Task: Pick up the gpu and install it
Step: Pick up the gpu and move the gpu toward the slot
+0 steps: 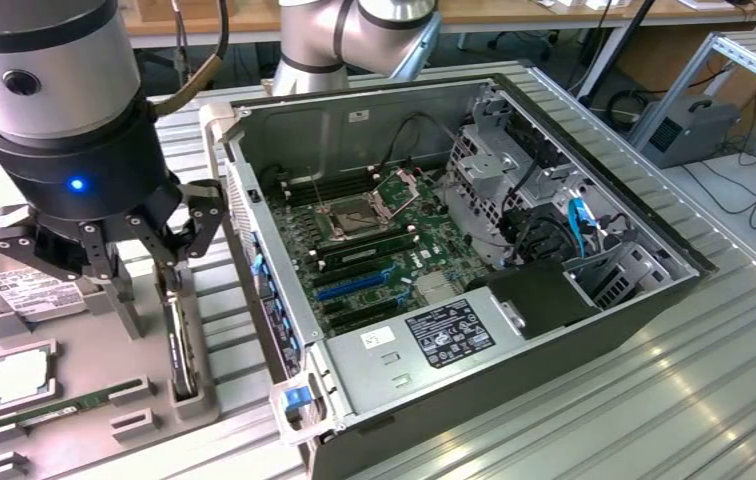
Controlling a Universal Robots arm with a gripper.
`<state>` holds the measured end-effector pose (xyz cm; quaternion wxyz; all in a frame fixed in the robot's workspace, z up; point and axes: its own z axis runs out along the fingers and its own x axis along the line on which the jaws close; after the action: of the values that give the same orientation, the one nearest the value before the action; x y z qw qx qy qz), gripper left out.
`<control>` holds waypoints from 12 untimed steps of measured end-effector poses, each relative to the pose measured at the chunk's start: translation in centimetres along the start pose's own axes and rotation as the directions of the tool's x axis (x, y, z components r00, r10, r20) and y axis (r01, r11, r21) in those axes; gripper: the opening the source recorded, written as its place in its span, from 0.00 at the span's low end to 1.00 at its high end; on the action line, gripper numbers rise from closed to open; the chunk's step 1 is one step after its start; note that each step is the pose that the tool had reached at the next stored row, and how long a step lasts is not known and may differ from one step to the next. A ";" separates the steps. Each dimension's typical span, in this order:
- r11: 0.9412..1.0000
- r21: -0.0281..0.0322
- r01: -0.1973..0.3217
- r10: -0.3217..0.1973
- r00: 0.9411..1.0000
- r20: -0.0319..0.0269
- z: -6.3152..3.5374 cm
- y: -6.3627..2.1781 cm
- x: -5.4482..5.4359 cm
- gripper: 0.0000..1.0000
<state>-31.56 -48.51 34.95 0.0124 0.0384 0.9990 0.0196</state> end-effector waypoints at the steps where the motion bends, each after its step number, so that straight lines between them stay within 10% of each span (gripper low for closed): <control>1: 1.000 0.000 0.000 0.000 1.000 0.000 0.48 -0.09 0.0 0.42; 12: 1.000 0.000 0.000 0.000 1.000 0.000 2.71 -0.21 0.1 0.42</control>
<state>-31.56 -48.61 32.23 0.0123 0.0384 0.9990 0.0195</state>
